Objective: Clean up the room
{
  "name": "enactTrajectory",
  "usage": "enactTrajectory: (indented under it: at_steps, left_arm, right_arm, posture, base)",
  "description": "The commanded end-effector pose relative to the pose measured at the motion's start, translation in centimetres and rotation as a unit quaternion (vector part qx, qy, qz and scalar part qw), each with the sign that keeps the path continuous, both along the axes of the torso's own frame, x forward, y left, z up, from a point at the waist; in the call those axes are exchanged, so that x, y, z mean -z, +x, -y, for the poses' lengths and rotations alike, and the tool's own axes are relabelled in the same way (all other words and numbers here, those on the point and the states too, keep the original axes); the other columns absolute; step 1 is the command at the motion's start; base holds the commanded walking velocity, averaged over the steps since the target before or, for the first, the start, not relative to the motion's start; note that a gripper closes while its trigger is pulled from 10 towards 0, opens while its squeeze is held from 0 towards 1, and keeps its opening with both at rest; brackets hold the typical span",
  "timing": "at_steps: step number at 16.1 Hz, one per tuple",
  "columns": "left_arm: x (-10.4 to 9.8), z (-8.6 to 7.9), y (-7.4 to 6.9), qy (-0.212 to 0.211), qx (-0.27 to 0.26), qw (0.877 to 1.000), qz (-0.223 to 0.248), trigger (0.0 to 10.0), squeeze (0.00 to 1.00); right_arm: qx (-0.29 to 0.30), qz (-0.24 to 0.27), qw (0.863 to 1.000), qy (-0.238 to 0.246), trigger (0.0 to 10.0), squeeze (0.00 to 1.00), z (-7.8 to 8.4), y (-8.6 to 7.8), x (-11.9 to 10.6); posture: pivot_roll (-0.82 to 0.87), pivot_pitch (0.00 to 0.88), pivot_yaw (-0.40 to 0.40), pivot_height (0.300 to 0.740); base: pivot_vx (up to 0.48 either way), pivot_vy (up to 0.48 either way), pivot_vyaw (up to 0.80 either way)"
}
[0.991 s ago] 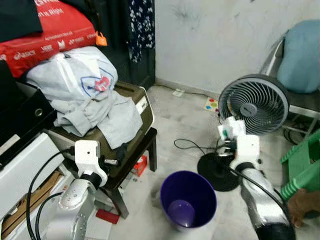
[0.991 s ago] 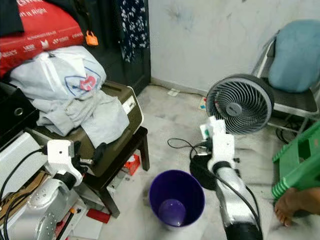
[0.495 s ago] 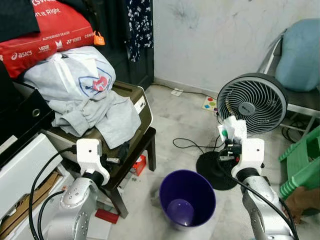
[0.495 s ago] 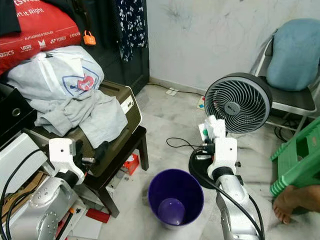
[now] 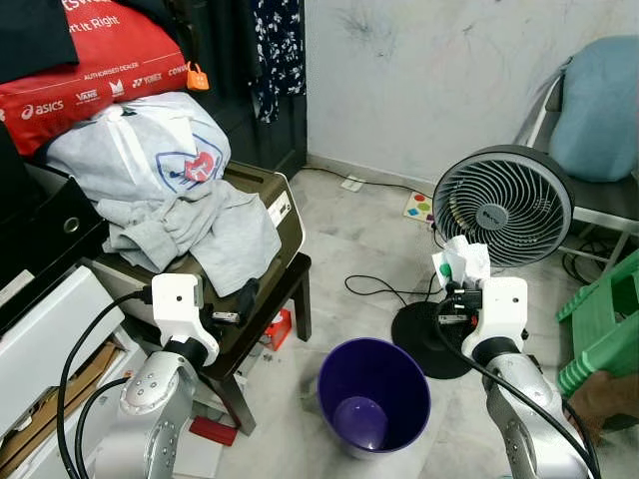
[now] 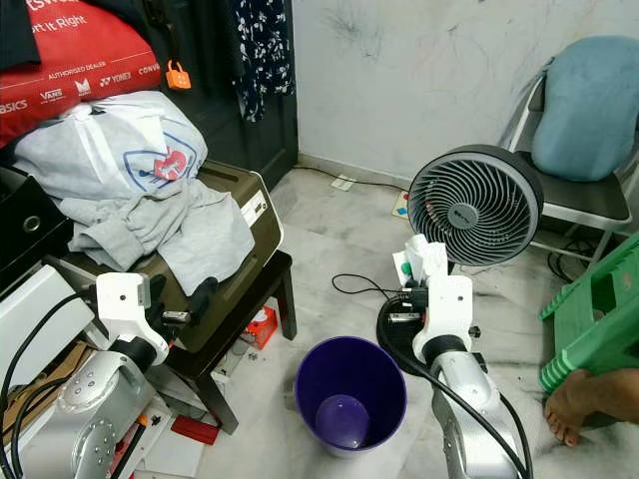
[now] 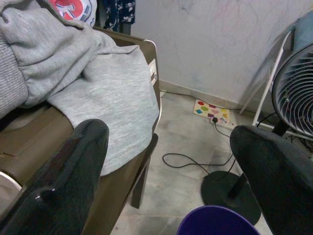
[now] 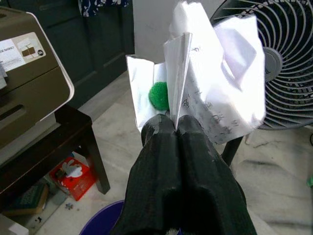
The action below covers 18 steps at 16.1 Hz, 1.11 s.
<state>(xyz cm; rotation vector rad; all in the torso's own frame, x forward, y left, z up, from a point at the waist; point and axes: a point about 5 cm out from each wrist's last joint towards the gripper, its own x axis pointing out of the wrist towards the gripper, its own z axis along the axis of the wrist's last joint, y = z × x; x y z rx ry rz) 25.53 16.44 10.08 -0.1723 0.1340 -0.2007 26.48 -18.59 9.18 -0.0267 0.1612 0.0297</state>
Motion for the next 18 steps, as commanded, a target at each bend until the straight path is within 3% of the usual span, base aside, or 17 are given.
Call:
enactTrajectory:
  at_steps: [1,7,13,18]
  left_arm:
    - [-0.2,0.0,0.1,-0.003,0.004,1.0,0.005,10.0,0.0]
    - [-0.2,0.1,0.0,-0.002,0.014,1.0,0.005,10.0,0.0]
    - [0.0,-0.1,-0.3,0.004,0.015,1.0,0.0,10.0,0.0]
    - [0.2,-0.9,-1.3,0.023,0.022,0.999,-0.019,10.0,0.0]
  right_arm:
    - [0.0,0.002,1.0,-0.005,10.0,0.0,0.1,-0.1,-0.3]
    - [-0.004,-0.001,1.0,-0.015,10.0,0.0,-0.2,0.0,-0.4]
    - [0.0,-0.015,1.0,-0.017,10.0,0.0,-0.2,0.7,0.6]
    - [0.014,-0.088,0.995,-0.039,10.0,0.0,-0.1,0.0,4.8]
  posture:
    - [-0.1,0.0,0.014,0.74]
    - [-0.1,0.0,0.017,0.74]
    - [-0.09,0.0,0.019,0.74]
    - [-0.07,0.0,0.049,0.74]
  base:
    - [0.0,0.0,0.0]
    - [0.0,0.0,0.42]
    - [0.0,0.0,0.0]
    - [0.0,0.0,0.0]
